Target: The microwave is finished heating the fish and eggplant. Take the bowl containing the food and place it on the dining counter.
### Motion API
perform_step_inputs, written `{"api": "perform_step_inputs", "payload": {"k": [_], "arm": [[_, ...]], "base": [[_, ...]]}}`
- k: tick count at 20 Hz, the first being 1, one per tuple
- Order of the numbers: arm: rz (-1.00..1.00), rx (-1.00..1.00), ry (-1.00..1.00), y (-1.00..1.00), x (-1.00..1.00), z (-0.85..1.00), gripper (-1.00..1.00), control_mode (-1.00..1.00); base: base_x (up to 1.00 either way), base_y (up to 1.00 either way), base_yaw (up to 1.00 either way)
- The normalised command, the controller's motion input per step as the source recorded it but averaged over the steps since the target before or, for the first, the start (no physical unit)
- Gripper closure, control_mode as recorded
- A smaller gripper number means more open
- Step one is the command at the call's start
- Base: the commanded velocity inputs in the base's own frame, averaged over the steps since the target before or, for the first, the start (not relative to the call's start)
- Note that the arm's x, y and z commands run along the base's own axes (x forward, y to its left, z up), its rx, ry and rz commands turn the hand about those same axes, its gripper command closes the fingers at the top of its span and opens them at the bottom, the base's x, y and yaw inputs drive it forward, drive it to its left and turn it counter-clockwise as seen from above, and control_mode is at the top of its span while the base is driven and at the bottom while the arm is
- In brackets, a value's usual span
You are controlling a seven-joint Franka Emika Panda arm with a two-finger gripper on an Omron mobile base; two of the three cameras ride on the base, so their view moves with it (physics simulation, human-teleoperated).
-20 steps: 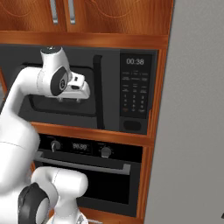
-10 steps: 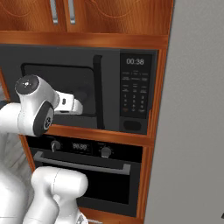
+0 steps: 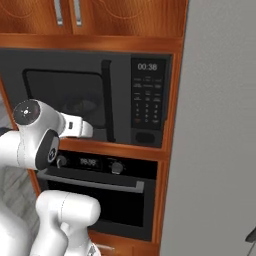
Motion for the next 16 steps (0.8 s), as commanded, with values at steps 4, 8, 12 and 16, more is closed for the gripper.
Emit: {"api": "perform_step_inputs", "payload": {"k": [4,8,12,16], "arm": [[0.00,0.00,0.00,0.00,0.00,0.00,-1.00,1.00],[0.00,0.00,0.00,0.00,0.00,0.00,-1.00,1.00],[0.00,0.00,0.00,0.00,0.00,0.00,-1.00,1.00],[0.00,0.00,0.00,0.00,0.00,0.00,-1.00,1.00]], "base": [[-0.41,-0.23,-0.02],[-0.48,-0.18,-0.02],[-0.47,-0.41,-0.05],[-0.26,-0.26,-0.04]]}}
